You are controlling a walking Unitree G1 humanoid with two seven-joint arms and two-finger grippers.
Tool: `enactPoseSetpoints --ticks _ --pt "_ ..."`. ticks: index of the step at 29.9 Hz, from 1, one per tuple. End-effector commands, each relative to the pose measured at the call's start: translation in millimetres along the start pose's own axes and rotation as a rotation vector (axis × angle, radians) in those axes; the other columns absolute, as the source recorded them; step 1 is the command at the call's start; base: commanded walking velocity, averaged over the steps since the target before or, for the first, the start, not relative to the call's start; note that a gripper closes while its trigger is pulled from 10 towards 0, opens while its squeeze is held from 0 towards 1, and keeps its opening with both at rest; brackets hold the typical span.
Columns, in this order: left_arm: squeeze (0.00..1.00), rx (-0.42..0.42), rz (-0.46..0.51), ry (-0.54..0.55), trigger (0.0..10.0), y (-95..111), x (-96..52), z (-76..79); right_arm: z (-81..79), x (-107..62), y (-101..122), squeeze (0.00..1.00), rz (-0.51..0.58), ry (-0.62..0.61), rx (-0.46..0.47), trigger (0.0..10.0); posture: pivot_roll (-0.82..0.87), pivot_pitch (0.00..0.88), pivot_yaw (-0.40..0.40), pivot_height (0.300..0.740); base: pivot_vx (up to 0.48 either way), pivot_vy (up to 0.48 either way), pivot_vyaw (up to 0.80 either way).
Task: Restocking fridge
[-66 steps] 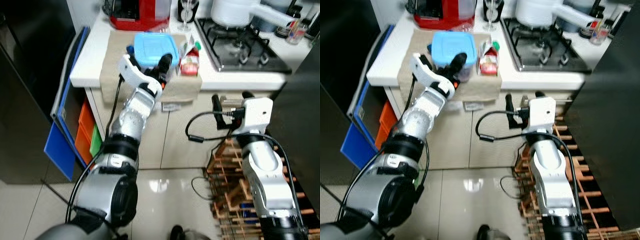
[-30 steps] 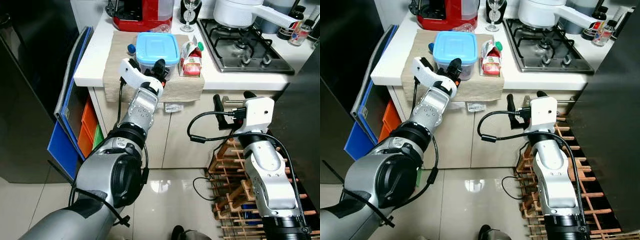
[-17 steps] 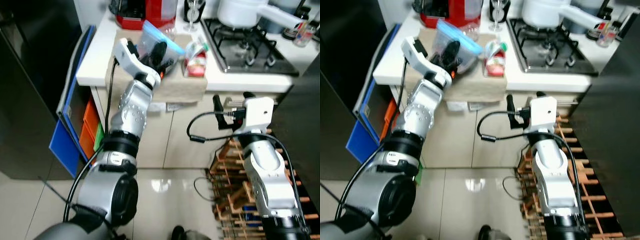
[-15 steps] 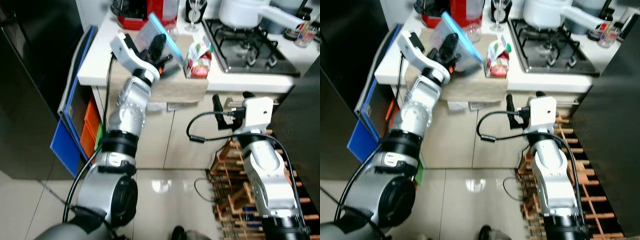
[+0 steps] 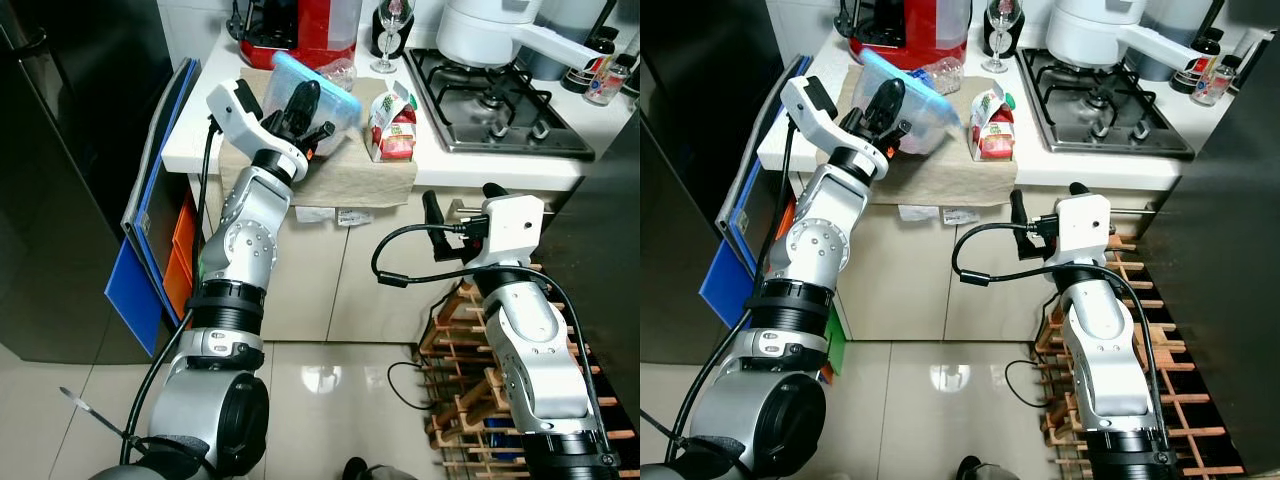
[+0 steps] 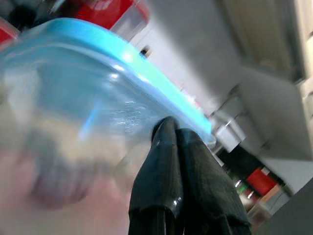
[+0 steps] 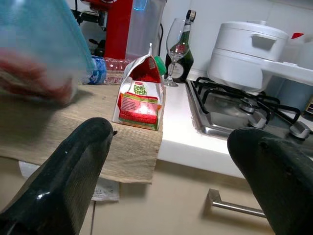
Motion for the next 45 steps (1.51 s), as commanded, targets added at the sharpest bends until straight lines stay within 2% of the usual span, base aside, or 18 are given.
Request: enactPoseSetpoints --ticks 1,3,11,15,17,18,19,20,22,24,25,27,31,36,40,41,42,45 --pt "0.00 0.009 -0.065 0.094 0.0 -18 -5.0 -17.8 2.8 0.5 0 0.19 -0.001 -0.006 -0.008 10.0 -0.14 0.023 -0.059 0.740 0.000 0.000 0.00" --pt "0.00 -0.037 -0.090 0.198 0.0 -27 -11.6 -37.7 3.0 0.2 0 0.19 -0.004 -0.006 -0.010 10.0 -0.15 0.023 -0.056 0.740 0.000 0.000 0.00" --pt "0.00 -0.124 -0.165 0.332 0.0 -51 -26.1 -63.1 2.2 -0.6 -1 0.19 -0.010 -0.005 -0.011 10.0 -0.15 0.030 -0.057 0.740 0.000 0.000 0.00" --pt "0.00 -0.098 -0.150 0.343 0.0 -48 -24.8 -66.3 2.8 -0.3 -1 0.19 -0.010 -0.004 -0.012 10.0 -0.15 0.032 -0.060 0.740 0.000 0.000 0.00" --pt "0.00 -0.026 -0.145 0.315 0.0 -43 -21.3 -60.5 3.3 -0.2 -1 0.19 -0.009 -0.003 -0.013 10.0 -0.15 0.033 -0.059 0.740 0.000 0.000 0.00" --pt "0.00 0.012 -0.144 0.288 3.4 -40 -19.0 -54.4 3.6 -0.2 -1 0.19 -0.009 -0.003 -0.014 10.0 -0.15 0.033 -0.059 0.740 0.000 0.000 0.00" --pt "0.00 0.034 -0.143 0.271 3.4 -39 -17.6 -50.3 3.7 -0.2 -1 0.19 -0.009 -0.003 -0.014 10.0 -0.15 0.033 -0.059 0.740 0.000 0.000 0.00" --pt "0.00 0.067 -0.136 0.246 10.0 -35 -16.7 -43.1 4.2 -0.4 -1 0.19 -0.009 -0.004 -0.015 10.0 -0.15 0.034 -0.057 0.740 0.000 0.000 0.00" --pt "0.00 0.088 -0.131 0.230 10.0 -33 -16.4 -38.3 4.6 -0.6 -1 0.19 -0.008 -0.005 -0.016 10.0 -0.15 0.034 -0.057 0.740 0.000 0.000 0.00" --pt "0.59 0.131 -0.129 0.183 10.0 -29 -19.1 -25.6 5.5 -1.9 0 0.19 -0.009 -0.006 -0.018 10.0 -0.15 0.035 -0.056 0.740 0.000 0.000 0.00" --pt "1.00 0.155 -0.140 0.146 10.0 -29 -24.0 -17.1 6.4 -3.3 0 0.19 -0.009 -0.007 -0.020 10.0 -0.15 0.037 -0.056 0.740 0.000 0.000 0.00" --pt "1.00 0.242 -0.224 0.070 10.0 -36 -41.1 -0.3 8.2 -7.4 -1 0.19 -0.014 -0.007 -0.026 10.0 -0.15 0.042 -0.057 0.740 0.000 0.000 0.00" --pt "1.00 0.232 -0.303 0.068 10.0 -44 -57.1 1.1 8.1 -12.3 -3 0.19 -0.025 0.001 -0.029 10.0 -0.14 0.048 -0.060 0.740 0.000 0.000 0.00" --pt "1.00 0.218 -0.308 0.098 10.0 -37 -69.6 1.0 5.9 -14.5 -7 0.20 -0.039 0.009 -0.026 10.0 -0.13 0.053 -0.065 0.740 0.000 0.000 0.00" --pt "1.00 0.083 -0.262 0.111 10.0 -29 -70.6 5.4 1.3 -10.4 -4 0.19 -0.033 0.022 -0.020 10.0 -0.12 0.053 -0.069 0.740 0.000 0.000 0.00" --pt "1.00 0.083 -0.262 0.111 10.0 -29 -70.6 5.4 1.3 -10.4 -4 0.19 -0.033 0.022 -0.020 10.0 -0.12 0.053 -0.069 0.740 0.000 0.000 0.00" --pt "1.00 0.016 -0.222 0.106 10.0 -23 -69.9 9.7 1.7 -9.4 -3 0.19 -0.030 0.023 -0.021 10.0 -0.13 0.053 -0.072 0.740 0.000 0.000 0.00" --pt "1.00 -0.025 -0.167 0.134 10.0 -14 -67.8 6.9 2.9 -9.3 -3 0.19 -0.029 0.023 -0.023 10.0 -0.13 0.053 -0.072 0.740 0.000 0.000 0.00"
Point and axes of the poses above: a point about 5 cm out from each wrist's last joint towards the gripper, its own x axis pointing out of the wrist towards the gripper, its own y axis along the axis of the wrist's last joint, z = x × y, the point moved 4 cm from there along x, pointing out of the wrist towards the gripper, and after that the axes turned 4 degrees about -x, right-handed, at the moved point
